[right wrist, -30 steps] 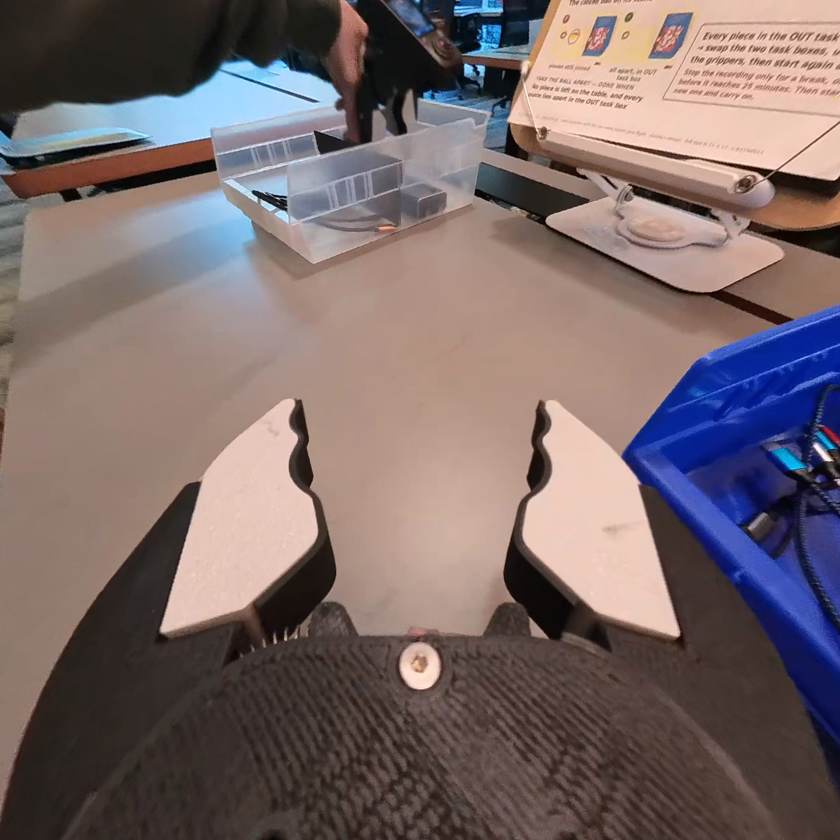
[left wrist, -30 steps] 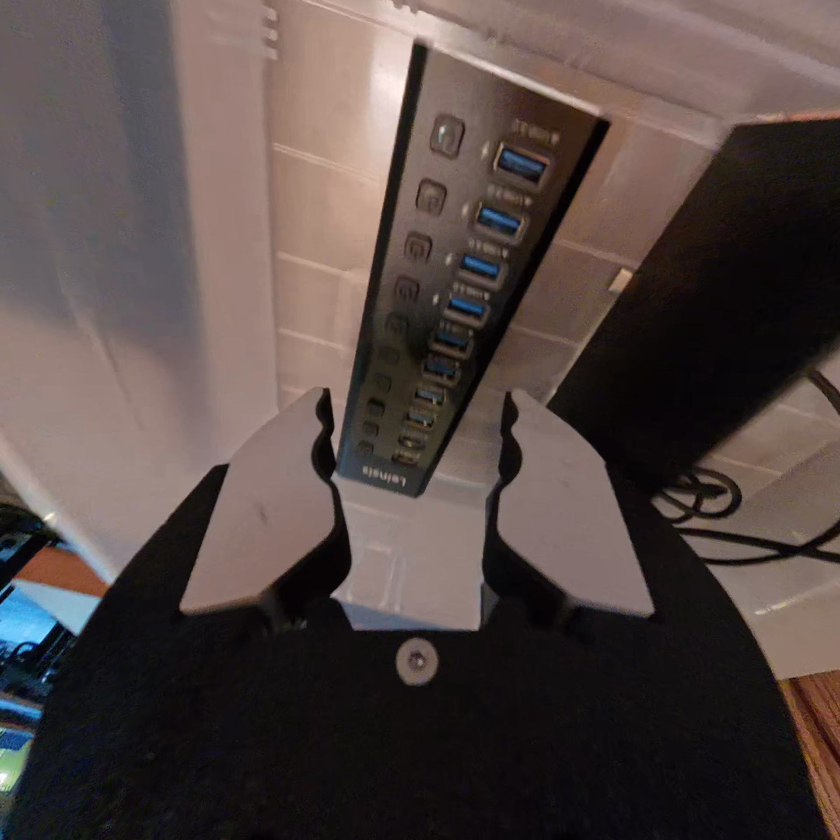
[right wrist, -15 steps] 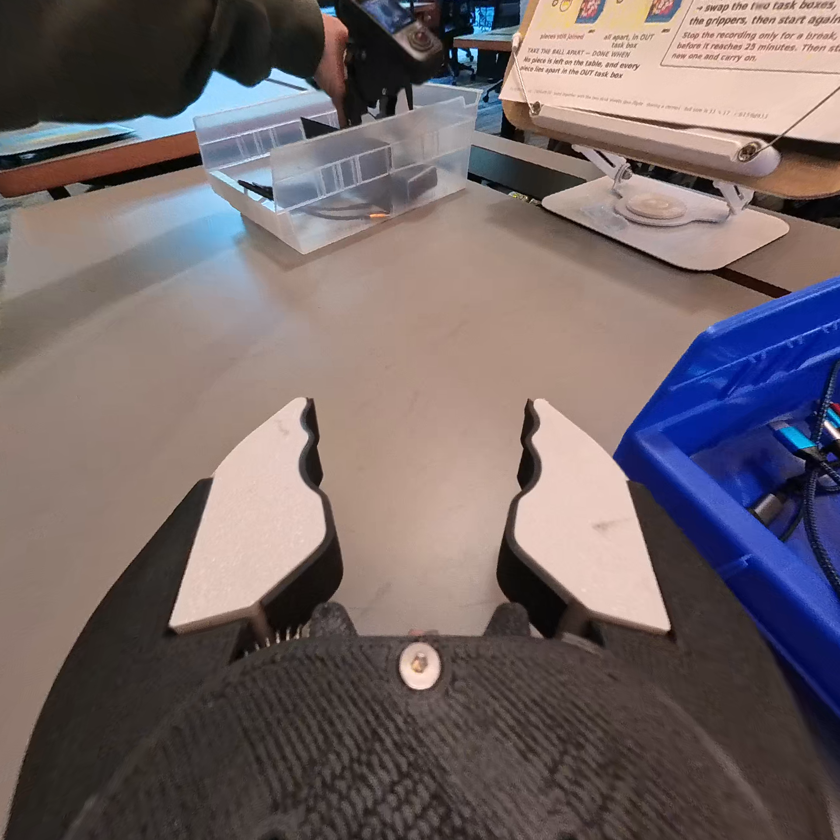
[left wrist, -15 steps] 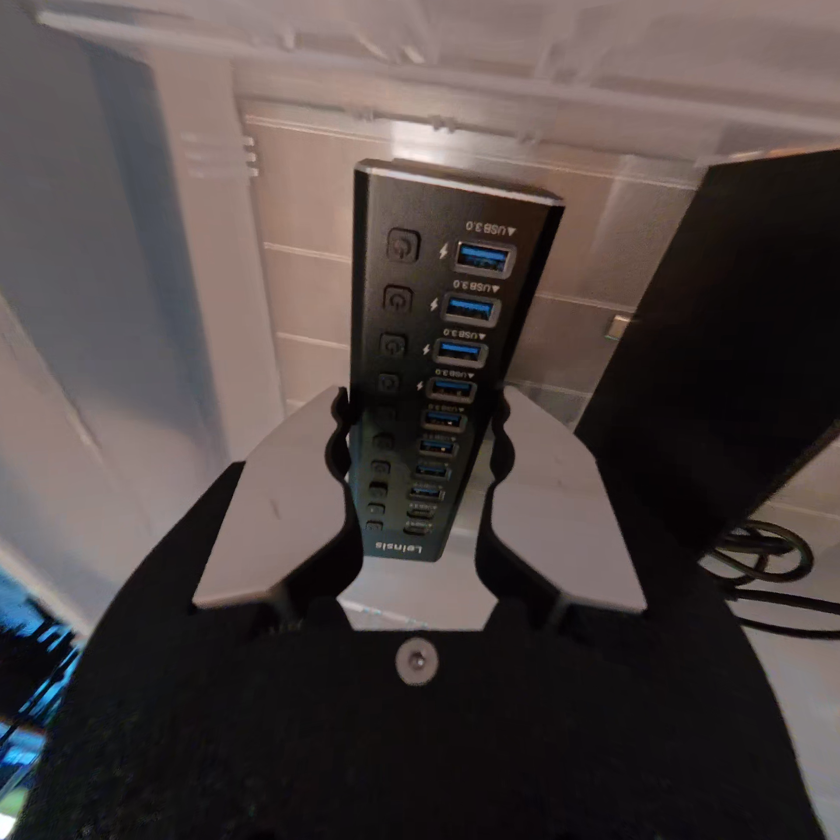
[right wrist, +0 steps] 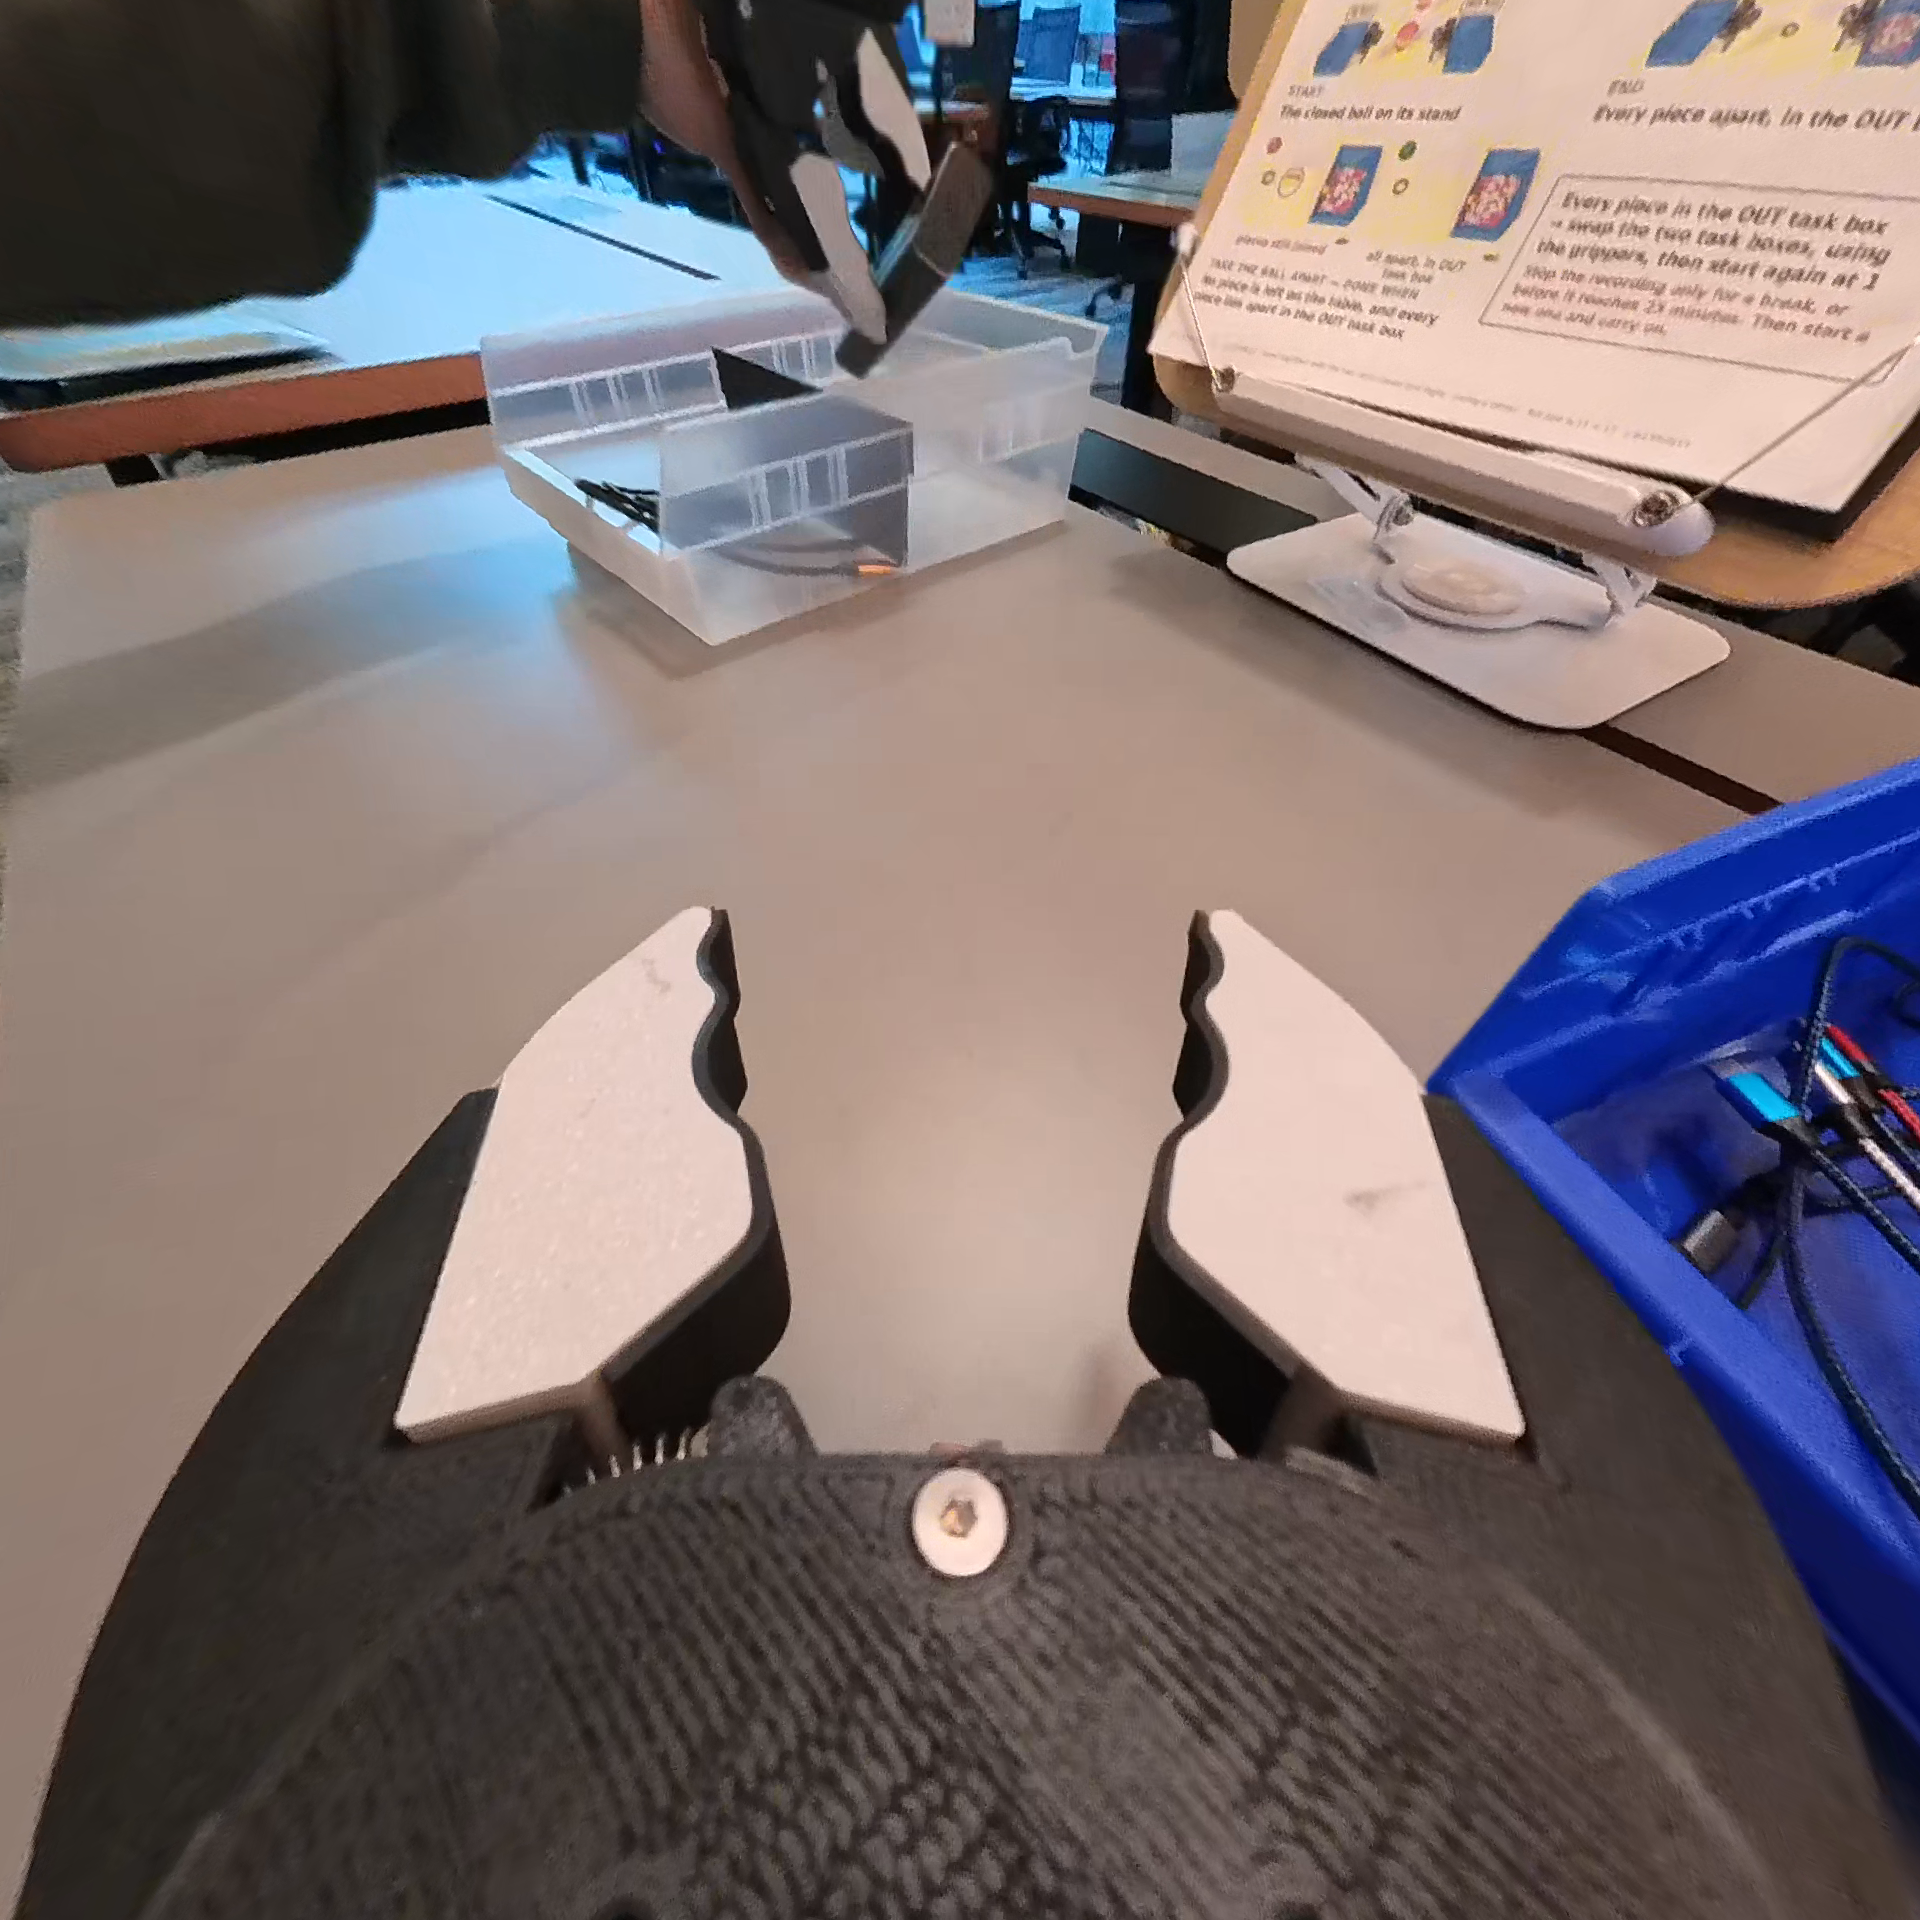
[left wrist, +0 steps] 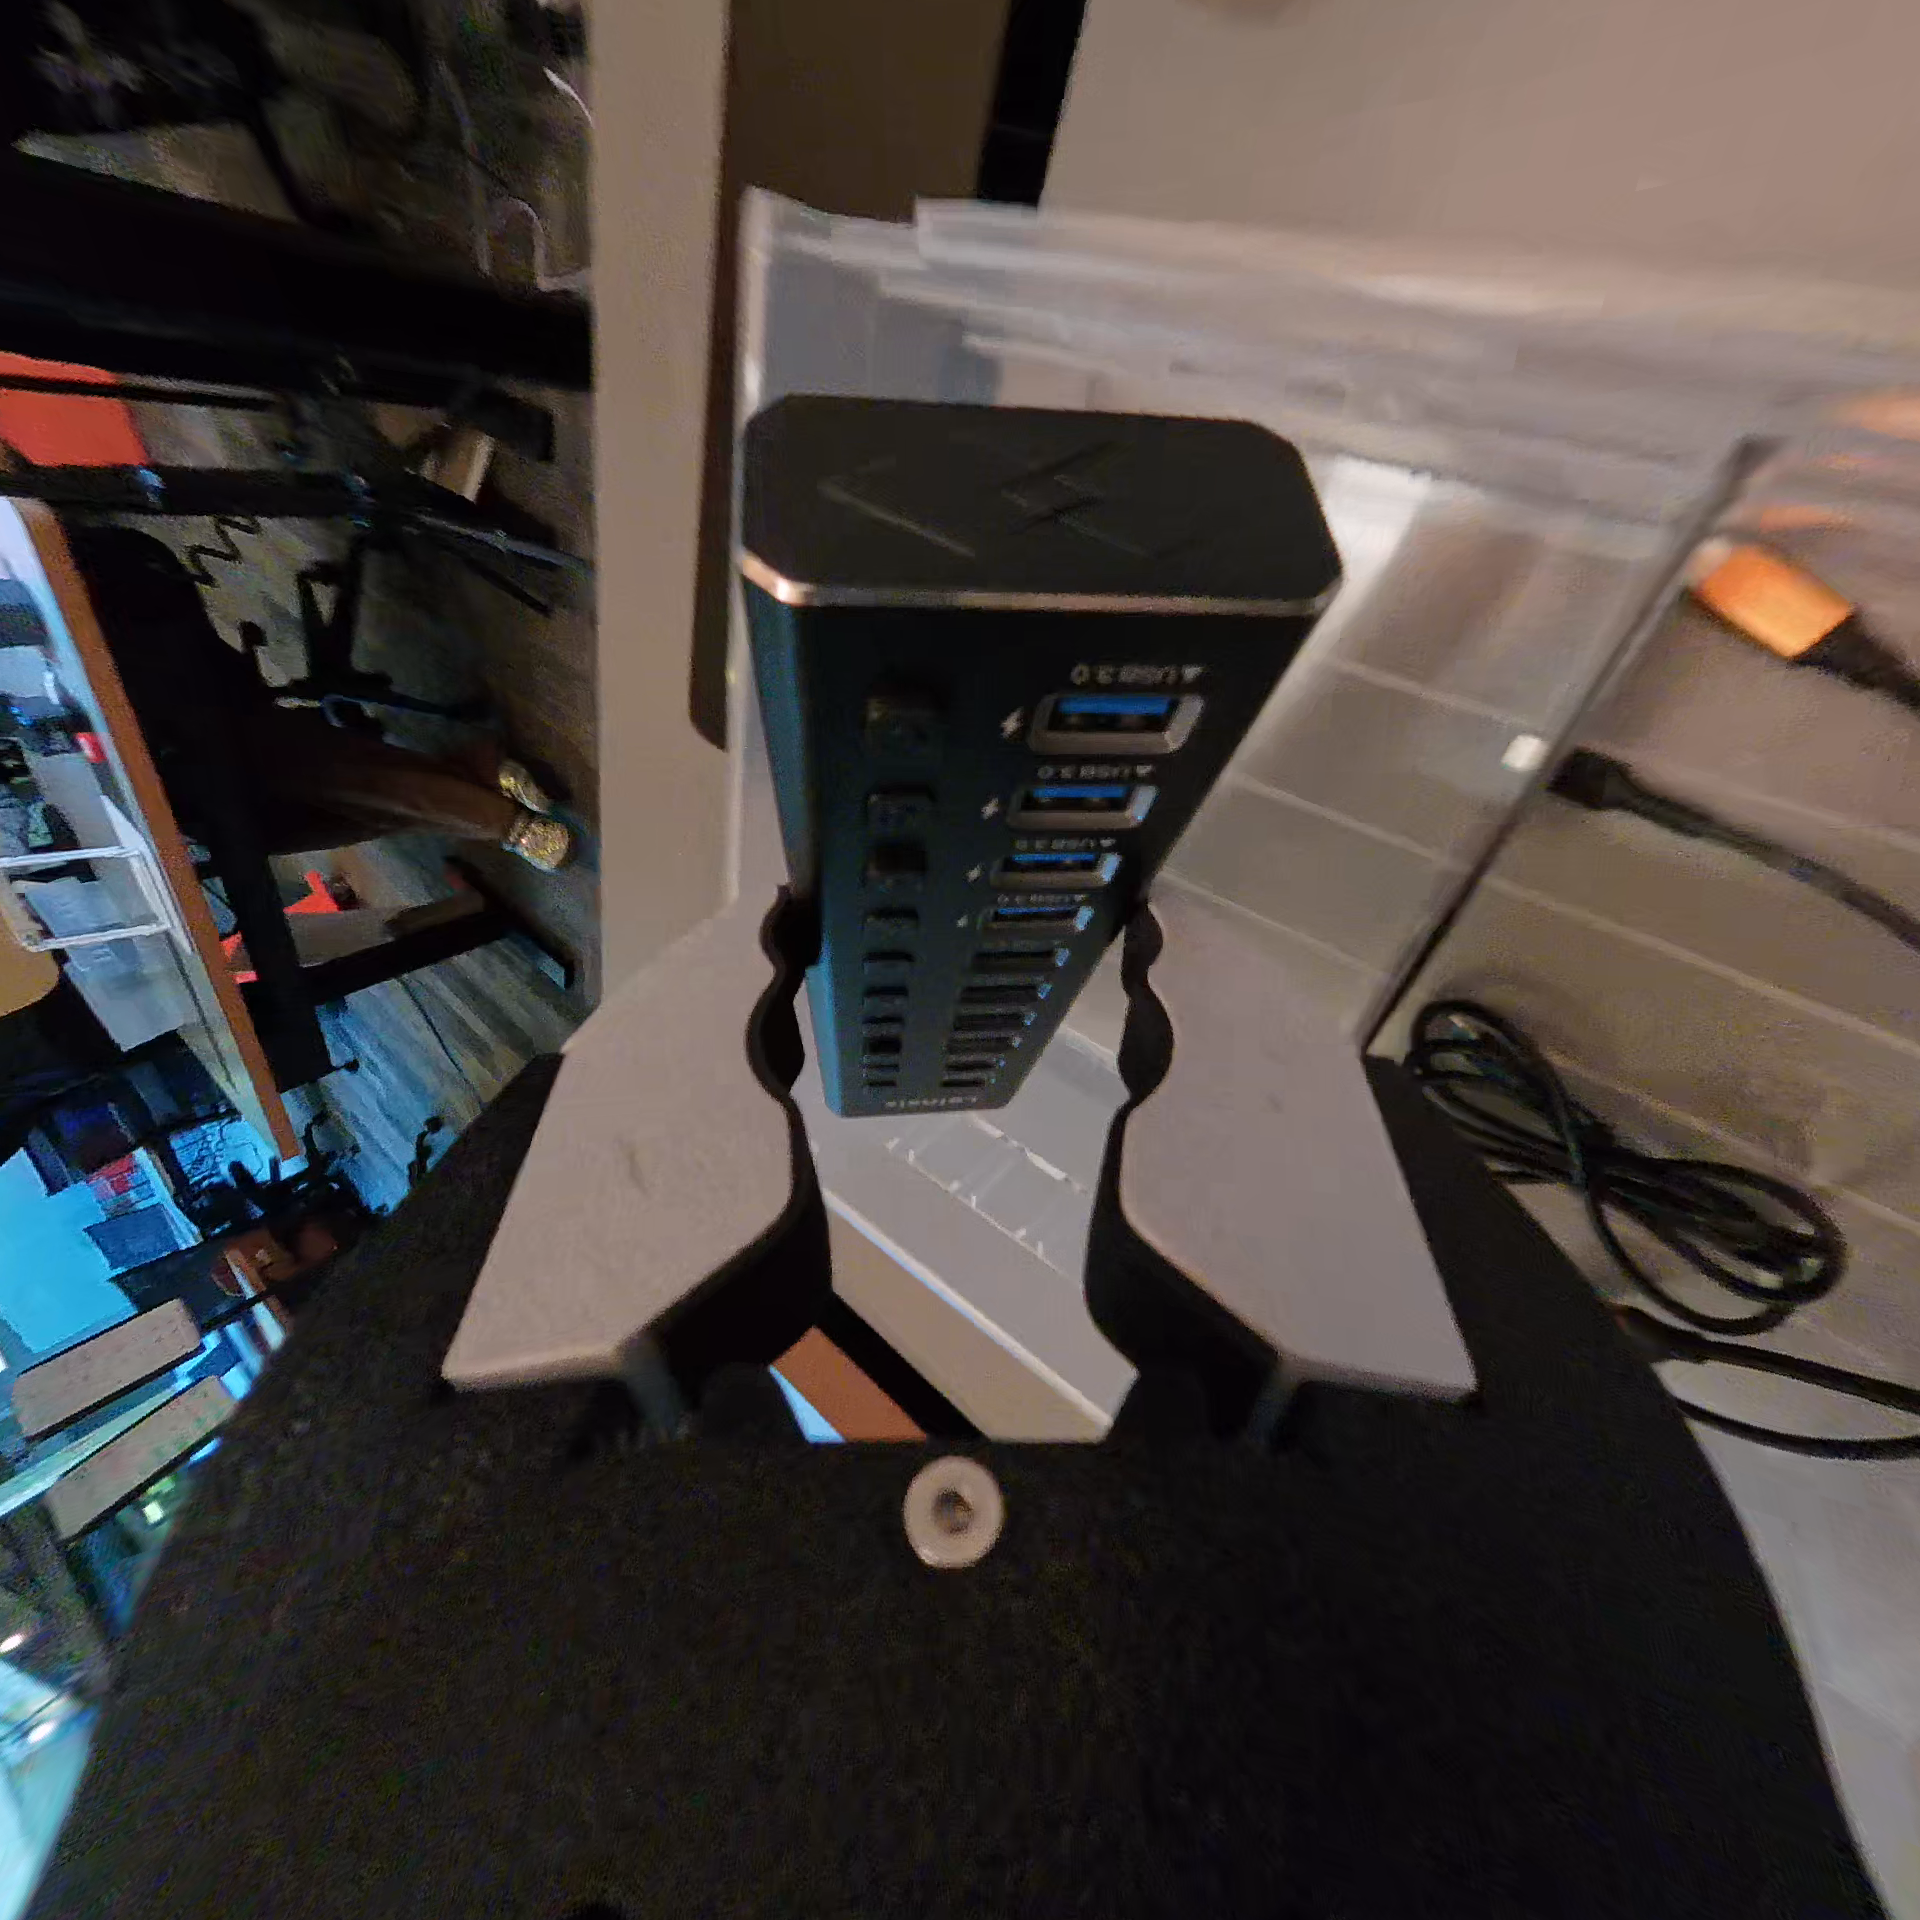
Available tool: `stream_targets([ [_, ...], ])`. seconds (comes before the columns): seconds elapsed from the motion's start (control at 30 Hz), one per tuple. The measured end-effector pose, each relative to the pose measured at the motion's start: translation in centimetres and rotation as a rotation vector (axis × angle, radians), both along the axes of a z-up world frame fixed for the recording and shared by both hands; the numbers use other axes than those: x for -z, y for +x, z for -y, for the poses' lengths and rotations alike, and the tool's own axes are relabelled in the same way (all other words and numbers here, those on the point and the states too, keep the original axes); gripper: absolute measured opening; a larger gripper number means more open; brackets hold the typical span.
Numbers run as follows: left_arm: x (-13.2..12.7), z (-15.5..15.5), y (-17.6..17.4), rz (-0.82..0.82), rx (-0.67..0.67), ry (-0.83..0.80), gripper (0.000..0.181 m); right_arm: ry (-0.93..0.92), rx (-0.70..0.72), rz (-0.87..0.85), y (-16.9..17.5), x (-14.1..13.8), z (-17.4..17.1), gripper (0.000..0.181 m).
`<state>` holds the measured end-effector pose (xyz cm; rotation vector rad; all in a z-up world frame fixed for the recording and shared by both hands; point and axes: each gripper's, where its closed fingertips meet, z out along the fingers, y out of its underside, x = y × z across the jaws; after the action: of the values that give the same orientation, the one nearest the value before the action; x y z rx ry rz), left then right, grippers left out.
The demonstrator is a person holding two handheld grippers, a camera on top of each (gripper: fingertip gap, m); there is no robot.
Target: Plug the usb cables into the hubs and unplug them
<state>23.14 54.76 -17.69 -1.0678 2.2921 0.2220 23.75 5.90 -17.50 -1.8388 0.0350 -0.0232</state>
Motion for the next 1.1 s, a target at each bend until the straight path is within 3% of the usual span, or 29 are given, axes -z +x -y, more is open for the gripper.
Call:
stream_targets([
  [0.17,-5.9,5.2,-0.8,0.222,0.035,-0.146,0.059,0.046,-0.007,0.035,-0.9,-1.4,-0.4,0.083],
  [0.3,-10.6,12.2,-2.1,0.353,0.107,-0.219,0.059,0.143,0.005,0.020,-2.1,-3.8,-0.8,0.082],
  [0.37,-11.8,16.0,-2.9,0.397,0.139,-0.178,0.059,0.201,0.047,-0.012,-2.5,-5.2,-1.2,0.085],
  [0.5,-11.8,23.9,-4.1,0.488,0.185,0.028,0.059,0.328,0.166,-0.105,-3.3,-7.9,-1.5,0.090],
  [0.63,-9.5,32.8,-4.7,0.578,0.274,0.090,0.058,0.332,0.129,-0.098,-5.9,-8.7,-2.0,0.086],
  [0.77,-7.9,39.8,-5.1,0.661,0.359,0.140,0.059,0.335,0.097,-0.058,-7.5,-9.1,-2.1,0.078],
  [0.87,-7.7,43.1,-5.3,0.700,0.399,0.167,0.059,0.320,0.076,-0.008,-8.1,-8.8,-2.1,0.067],
  [0.93,-7.6,44.4,-5.4,0.715,0.414,0.191,0.059,0.377,0.079,0.026,-8.3,-9.6,-1.6,0.031],
  [1.1,-7.9,45.2,-5.6,0.837,0.369,0.148,0.060,0.377,0.023,0.113,-8.5,-10.0,-1.0,0.029],
])
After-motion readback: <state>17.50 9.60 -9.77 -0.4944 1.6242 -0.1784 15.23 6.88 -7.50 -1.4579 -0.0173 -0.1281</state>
